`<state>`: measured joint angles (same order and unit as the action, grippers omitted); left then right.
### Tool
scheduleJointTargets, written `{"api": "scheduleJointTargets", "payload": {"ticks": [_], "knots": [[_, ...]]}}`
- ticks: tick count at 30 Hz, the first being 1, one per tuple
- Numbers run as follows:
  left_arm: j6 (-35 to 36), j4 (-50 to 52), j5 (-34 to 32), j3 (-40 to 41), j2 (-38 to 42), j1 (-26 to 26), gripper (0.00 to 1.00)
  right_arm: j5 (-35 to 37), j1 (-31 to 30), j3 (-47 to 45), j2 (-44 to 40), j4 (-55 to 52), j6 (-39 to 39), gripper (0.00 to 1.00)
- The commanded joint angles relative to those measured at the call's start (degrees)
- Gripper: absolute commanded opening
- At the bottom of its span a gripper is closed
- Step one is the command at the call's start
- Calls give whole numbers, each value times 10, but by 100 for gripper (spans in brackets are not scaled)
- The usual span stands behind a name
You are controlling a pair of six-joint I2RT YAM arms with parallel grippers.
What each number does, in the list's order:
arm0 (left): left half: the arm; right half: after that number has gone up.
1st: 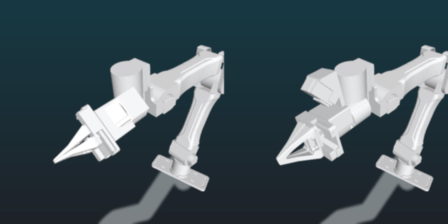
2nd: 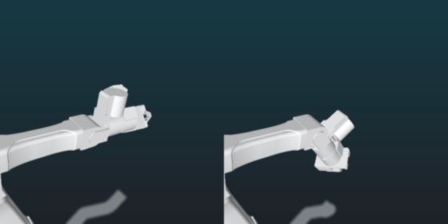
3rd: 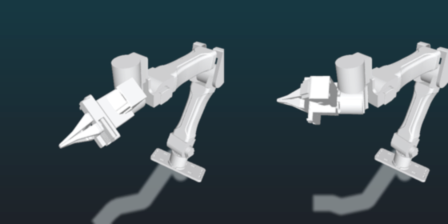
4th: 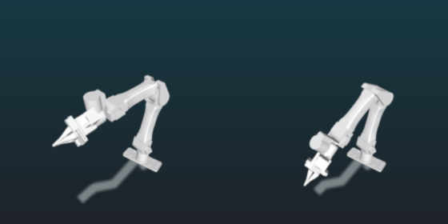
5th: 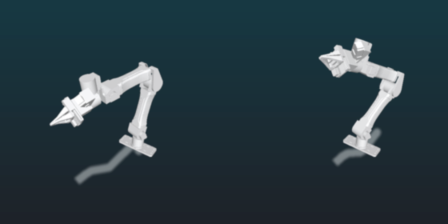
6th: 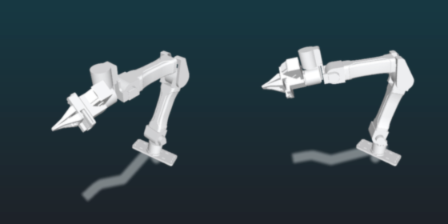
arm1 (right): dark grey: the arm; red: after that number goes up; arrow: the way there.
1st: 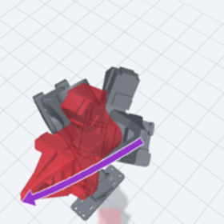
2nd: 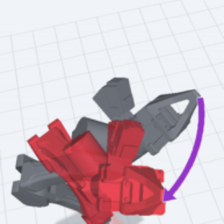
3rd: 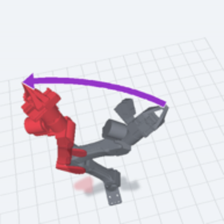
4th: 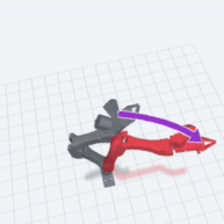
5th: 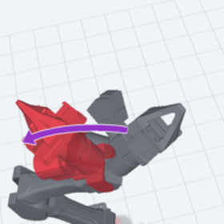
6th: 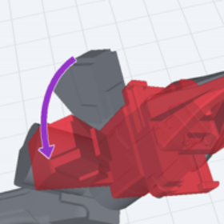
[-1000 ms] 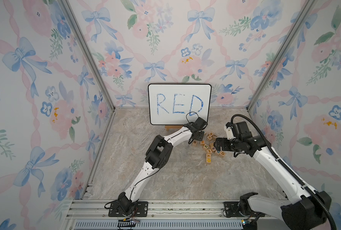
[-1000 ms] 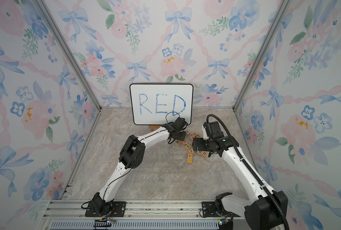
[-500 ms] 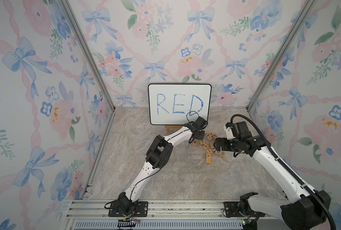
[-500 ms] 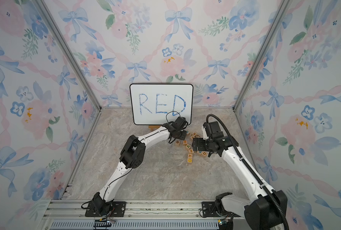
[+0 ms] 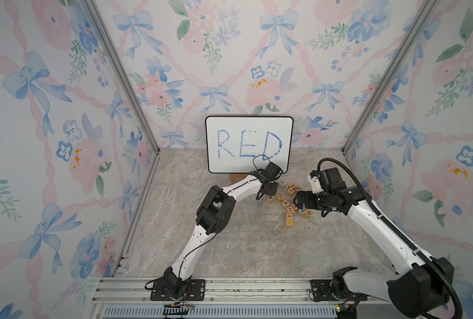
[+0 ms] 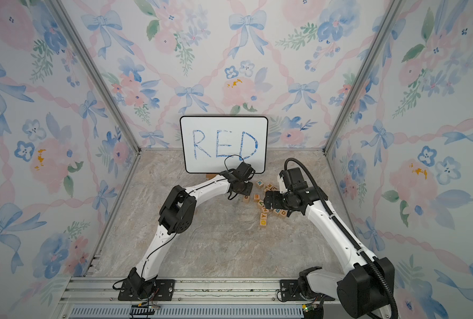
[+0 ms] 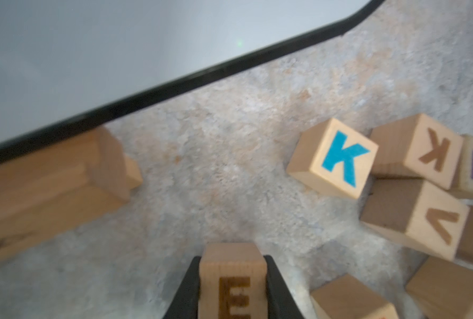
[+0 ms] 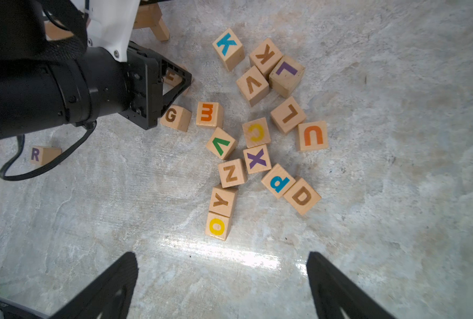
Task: Assemble the uppercase word "red" with letter blocks
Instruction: Pick up the letter block from the center of the board, then place the letter block at the center of the board.
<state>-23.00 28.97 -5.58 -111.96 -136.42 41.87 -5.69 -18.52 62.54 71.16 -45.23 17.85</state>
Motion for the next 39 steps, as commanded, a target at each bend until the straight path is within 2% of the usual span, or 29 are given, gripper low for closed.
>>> {"api": "scheduleJointTargets", "payload": {"ticks": [1, 14, 29, 39], "knots": [[12, 10, -14, 27, 48, -6, 16, -10, -21, 11, 2, 14, 12, 97], [11, -2, -36, 155, 140, -11, 16, 38, -137, 16, 11, 31, 40, 97], [-18, -52, -46, 342, 272, -17, 16, 78, -229, 14, 14, 43, 76, 97], [-35, -74, -48, 436, 350, -24, 16, 106, -290, 16, 28, 53, 103, 97]]}}
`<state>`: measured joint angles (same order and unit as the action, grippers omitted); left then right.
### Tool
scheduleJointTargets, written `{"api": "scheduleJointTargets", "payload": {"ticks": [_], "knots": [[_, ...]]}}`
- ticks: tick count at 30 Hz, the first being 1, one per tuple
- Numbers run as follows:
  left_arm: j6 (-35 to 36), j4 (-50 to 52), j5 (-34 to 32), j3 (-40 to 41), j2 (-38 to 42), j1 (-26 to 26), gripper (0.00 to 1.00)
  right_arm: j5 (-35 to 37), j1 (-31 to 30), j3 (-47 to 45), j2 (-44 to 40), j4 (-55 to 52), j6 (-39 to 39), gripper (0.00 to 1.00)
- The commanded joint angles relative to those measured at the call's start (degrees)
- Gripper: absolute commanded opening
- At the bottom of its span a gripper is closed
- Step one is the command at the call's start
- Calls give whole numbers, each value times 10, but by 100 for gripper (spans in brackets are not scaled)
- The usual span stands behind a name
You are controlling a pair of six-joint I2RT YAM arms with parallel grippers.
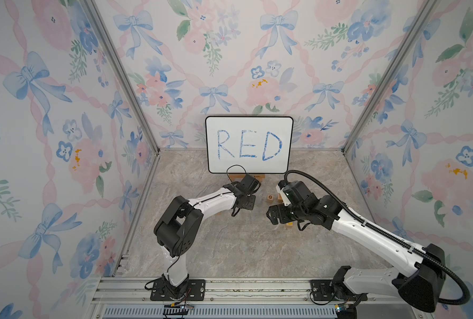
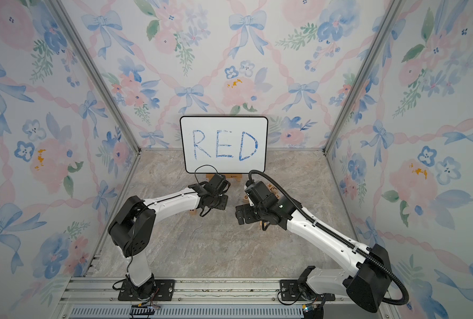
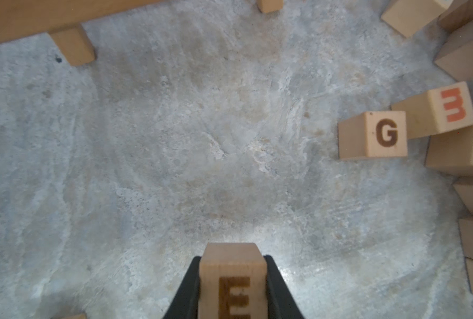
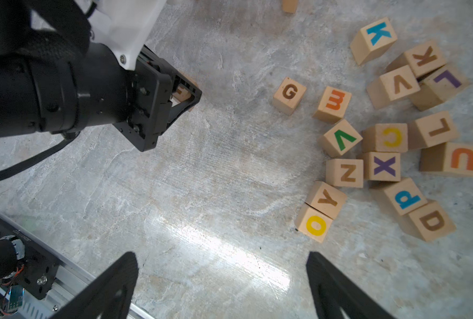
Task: Assemble the uppercase word "red" with letter blocks
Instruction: Place the letter block at the center of the board.
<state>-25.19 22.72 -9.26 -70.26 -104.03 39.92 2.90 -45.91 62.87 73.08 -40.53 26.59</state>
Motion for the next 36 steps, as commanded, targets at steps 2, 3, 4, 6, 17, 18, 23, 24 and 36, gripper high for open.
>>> {"api": "scheduleJointTargets", "payload": {"ticks": [2, 3, 4, 6, 17, 18, 23, 24, 36], "knots": [[-16, -16, -12, 37, 41, -6, 16, 25, -30, 17, 14, 7, 20, 97], [-17, -17, -12, 45, 47, -7, 16, 27, -35, 19, 17, 8, 22, 97], [-19, -19, -12, 53, 55, -8, 16, 30, -41, 22, 21, 8, 23, 97], [-23, -22, -10, 68, 68, -11, 16, 35, -53, 27, 28, 8, 26, 97], [-27, -40, 1, 149, 133, -39, 17, 82, -121, 53, 66, 16, 50, 97], [-27, -44, 3, 157, 140, -41, 17, 83, -126, 54, 69, 17, 52, 97], [-25, -54, 12, 188, 161, -50, 17, 93, -148, 65, 85, 16, 60, 97], [-25, -58, 15, 193, 163, -52, 17, 94, -151, 68, 88, 16, 61, 97], [-30, -105, 48, 204, 126, -59, 18, 109, -167, 89, 106, 3, 61, 97]]}}
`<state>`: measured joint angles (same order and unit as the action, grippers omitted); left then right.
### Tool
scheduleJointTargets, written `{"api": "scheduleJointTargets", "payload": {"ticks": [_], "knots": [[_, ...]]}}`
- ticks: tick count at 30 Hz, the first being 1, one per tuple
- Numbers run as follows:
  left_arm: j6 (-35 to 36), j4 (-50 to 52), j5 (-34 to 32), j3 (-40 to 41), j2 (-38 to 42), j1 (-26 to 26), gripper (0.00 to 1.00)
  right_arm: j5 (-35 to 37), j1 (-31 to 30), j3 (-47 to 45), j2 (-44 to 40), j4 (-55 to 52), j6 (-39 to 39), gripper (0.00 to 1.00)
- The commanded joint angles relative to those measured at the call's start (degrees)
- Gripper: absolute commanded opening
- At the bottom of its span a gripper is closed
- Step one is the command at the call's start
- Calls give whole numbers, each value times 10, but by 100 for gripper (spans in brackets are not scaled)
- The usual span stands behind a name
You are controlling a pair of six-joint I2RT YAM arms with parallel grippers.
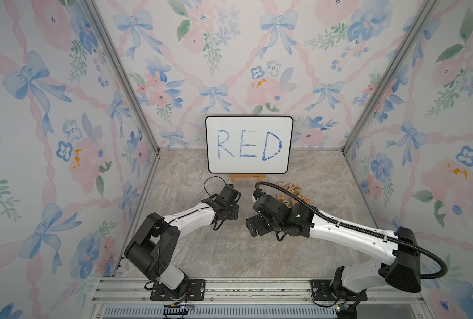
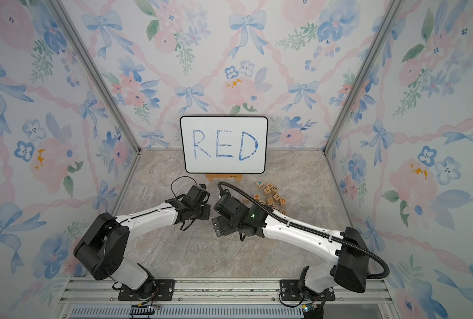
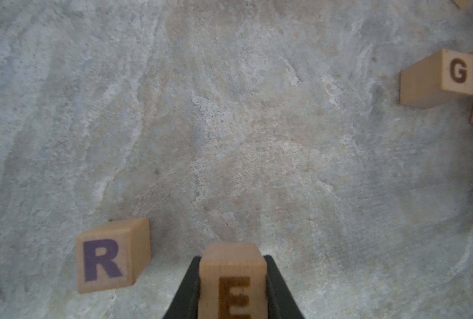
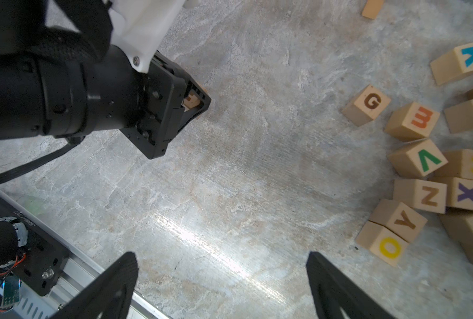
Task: Assemble the uppercase word "red" with letter blocks
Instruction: Place the letter block at the center of the board.
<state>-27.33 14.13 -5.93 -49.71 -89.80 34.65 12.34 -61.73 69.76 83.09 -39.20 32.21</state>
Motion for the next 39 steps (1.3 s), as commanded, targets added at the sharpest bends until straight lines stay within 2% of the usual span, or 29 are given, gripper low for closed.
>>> {"api": "scheduleJointTargets", "payload": {"ticks": [1, 13, 16, 20, 22, 30, 39], "knots": [[-9, -23, 14, -3, -20, -7, 18, 16, -8, 20, 5, -12, 4, 97], [-9, -53, 29, -3, -70, -12, 19, 25, -5, 23, 0, -31, -12, 97], [-9, -58, 31, -3, -72, -12, 25, 26, -4, 22, -1, -32, -14, 97], [-9, -59, 30, -5, -75, -12, 28, 24, 0, 23, -1, -33, -17, 97], [-9, -59, 33, -8, -75, -13, 34, 24, 1, 21, -1, -33, -18, 97], [-9, -58, 32, -7, -69, -12, 39, 23, 10, 14, -8, -33, -21, 97], [-9, -56, 34, -10, -45, -11, 61, 21, 22, 6, -18, -31, -25, 97]]}}
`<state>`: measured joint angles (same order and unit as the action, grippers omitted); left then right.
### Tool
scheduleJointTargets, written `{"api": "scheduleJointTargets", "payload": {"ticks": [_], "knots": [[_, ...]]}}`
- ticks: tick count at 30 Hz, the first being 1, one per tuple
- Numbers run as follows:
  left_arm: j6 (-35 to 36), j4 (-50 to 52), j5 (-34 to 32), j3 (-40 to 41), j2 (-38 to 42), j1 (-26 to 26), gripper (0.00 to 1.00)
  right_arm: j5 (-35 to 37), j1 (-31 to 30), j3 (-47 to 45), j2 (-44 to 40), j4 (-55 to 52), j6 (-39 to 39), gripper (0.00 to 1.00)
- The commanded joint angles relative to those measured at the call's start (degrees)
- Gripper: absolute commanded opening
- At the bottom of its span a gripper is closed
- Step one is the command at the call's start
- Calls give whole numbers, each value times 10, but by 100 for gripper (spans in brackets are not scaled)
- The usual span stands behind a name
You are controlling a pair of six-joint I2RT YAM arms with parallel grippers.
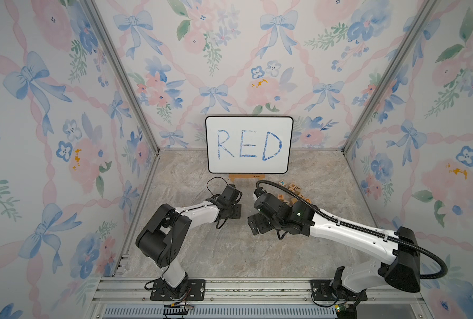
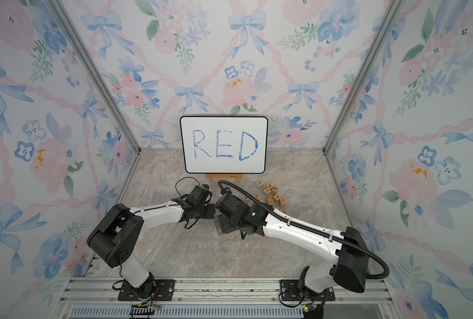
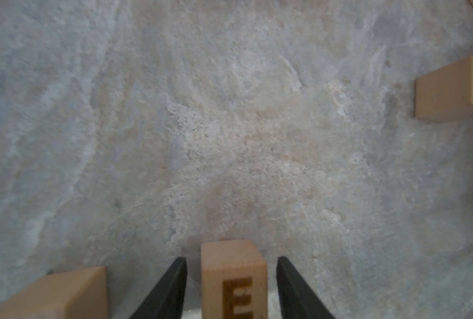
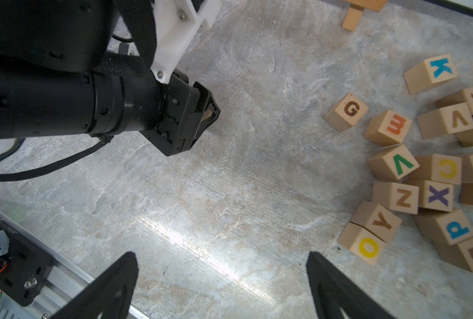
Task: Assemble the uppercase word "red" with letter blocks
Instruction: Place the letter block at the center of the board, then pick up the letter block from the center of the board.
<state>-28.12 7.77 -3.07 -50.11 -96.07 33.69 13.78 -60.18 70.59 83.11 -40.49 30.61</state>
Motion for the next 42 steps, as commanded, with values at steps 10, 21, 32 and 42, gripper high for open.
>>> {"api": "scheduleJointTargets", "payload": {"ticks": [10, 21, 32, 42], "knots": [[7, 27, -6, -39, 45, -3, 83, 5, 18, -8, -27, -19, -15, 97], [5, 34, 4, -66, 42, -2, 98, -1, 49, -15, -49, -26, -25, 97], [2, 43, 3, -116, 0, 23, 98, -25, 109, -34, -83, -37, -41, 97], [-8, 52, -4, -174, -41, 69, 98, -45, 159, -56, -121, -62, -49, 97]]}}
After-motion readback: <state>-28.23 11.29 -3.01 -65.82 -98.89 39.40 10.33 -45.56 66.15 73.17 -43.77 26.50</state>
